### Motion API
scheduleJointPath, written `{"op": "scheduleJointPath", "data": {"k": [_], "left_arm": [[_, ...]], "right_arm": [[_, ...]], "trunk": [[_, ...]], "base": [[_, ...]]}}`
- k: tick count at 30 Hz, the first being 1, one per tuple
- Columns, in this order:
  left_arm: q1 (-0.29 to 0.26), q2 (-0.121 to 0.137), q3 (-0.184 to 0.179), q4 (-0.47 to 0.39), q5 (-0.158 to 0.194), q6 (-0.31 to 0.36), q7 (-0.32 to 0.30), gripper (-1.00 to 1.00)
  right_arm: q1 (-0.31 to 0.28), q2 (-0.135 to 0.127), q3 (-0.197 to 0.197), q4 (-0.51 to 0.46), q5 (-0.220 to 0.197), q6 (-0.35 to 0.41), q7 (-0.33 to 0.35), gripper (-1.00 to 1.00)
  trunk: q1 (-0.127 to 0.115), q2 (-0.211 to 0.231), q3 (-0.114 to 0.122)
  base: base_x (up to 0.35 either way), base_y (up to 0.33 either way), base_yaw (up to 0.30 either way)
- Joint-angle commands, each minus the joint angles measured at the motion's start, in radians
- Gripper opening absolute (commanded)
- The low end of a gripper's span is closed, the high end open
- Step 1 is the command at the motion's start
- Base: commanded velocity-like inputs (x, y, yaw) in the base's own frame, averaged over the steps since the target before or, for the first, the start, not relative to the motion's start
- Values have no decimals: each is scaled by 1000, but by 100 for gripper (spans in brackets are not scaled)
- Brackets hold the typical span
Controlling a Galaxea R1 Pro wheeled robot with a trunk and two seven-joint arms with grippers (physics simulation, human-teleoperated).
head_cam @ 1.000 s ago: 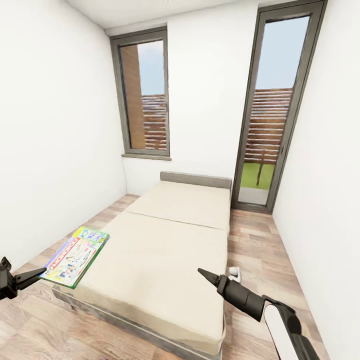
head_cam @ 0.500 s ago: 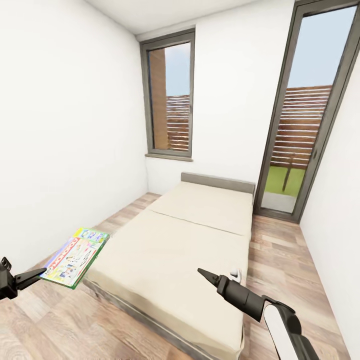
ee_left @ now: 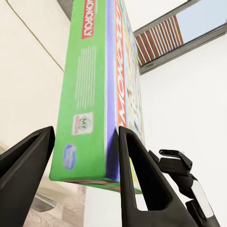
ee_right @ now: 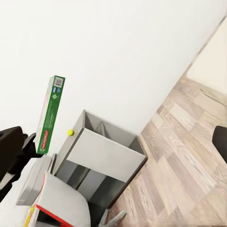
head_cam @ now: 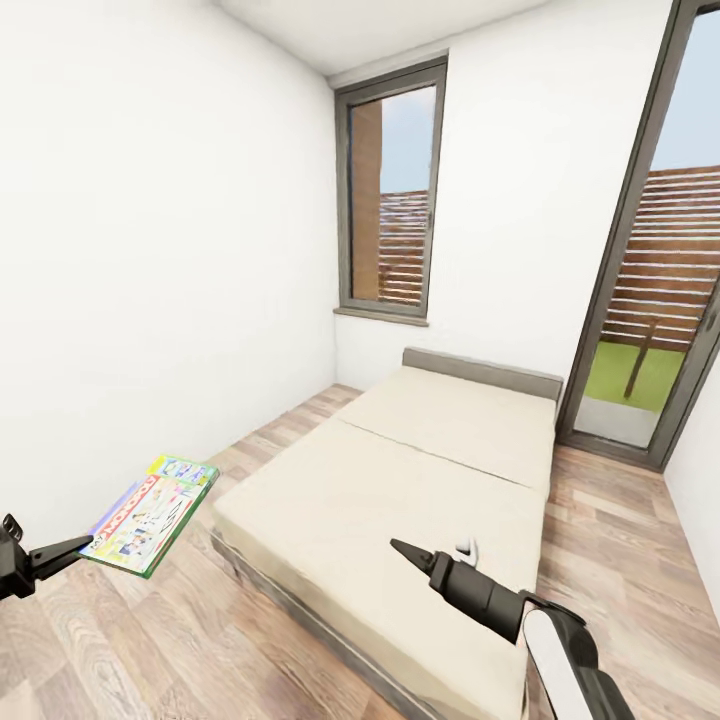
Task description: Put all the toys in the child's room - the three board games (two on the bed and one on the table), the two jigsaw puzzles on the table, and the tennis ball on the table - inside the toy box on the table in the child's room.
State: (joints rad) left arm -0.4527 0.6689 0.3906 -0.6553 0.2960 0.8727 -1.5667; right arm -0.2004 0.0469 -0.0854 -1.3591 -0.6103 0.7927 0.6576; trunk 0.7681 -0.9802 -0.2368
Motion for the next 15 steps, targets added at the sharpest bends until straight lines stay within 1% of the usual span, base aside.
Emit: {"op": "scheduleJointPath", "data": {"k": [1, 15], "left_arm": [[-1, 0, 1, 0, 0, 10, -4, -100], [-1, 0, 1, 0, 0, 7, -4, -100]], "right_arm": [[-1, 1, 1, 0, 0, 6, 3, 100], [-1, 3, 10, 0, 0, 5, 2, 100]], "trunk": [[-4, 6, 2], [-57, 104, 46]], "base": [[0, 0, 292], [0, 0, 292]]}}
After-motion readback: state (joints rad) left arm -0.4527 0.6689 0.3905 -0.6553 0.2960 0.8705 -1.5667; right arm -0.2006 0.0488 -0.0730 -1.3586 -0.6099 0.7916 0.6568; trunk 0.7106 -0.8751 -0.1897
